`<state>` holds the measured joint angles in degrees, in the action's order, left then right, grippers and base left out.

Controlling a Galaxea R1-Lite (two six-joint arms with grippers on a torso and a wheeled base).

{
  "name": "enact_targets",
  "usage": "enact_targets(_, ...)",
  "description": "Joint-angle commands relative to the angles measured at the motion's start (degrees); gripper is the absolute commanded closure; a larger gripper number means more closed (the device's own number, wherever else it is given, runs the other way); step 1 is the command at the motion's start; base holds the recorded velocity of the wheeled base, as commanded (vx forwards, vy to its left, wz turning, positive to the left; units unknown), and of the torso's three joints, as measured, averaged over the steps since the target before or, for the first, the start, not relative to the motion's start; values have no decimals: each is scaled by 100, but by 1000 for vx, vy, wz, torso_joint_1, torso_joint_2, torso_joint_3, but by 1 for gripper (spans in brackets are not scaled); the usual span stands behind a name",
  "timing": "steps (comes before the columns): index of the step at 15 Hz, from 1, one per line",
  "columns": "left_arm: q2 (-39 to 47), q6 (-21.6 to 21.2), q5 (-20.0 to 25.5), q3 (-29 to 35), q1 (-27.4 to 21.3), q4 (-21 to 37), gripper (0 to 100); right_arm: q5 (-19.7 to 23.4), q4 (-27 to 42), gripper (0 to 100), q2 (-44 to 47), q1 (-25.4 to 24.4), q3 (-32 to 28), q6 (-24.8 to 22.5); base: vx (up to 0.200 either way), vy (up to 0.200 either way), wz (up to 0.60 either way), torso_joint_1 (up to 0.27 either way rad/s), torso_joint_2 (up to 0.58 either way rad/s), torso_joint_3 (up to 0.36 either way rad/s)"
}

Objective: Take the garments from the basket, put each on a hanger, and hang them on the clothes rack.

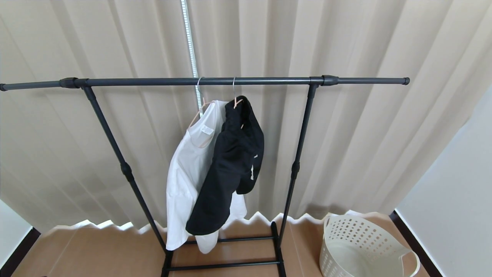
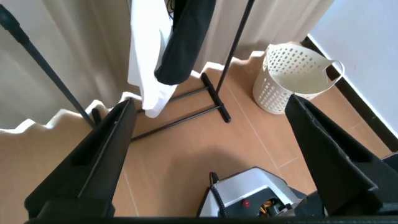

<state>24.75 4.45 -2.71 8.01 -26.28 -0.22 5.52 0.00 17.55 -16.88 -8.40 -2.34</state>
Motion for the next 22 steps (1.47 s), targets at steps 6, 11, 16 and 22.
enact_targets(6,-1534,-14,-459,-739,1108,4,0,-1036,26,0,-1290,678,822,243,0,0,0,0,0,0)
enact_targets(11,-1903,-93,-802,-792,1925,-66,0,-948,18,0,-1755,1627,831,164,0,0,0,0,0,0)
enact_targets(16,-2035,-533,-1355,-783,2435,-66,0,-939,18,0,-1755,1627,831,181,0,0,0,0,0,0)
enact_targets(22,-2448,-463,1044,-695,2567,215,0,-921,18,0,-1755,1627,831,199,0,0,0,0,0,0)
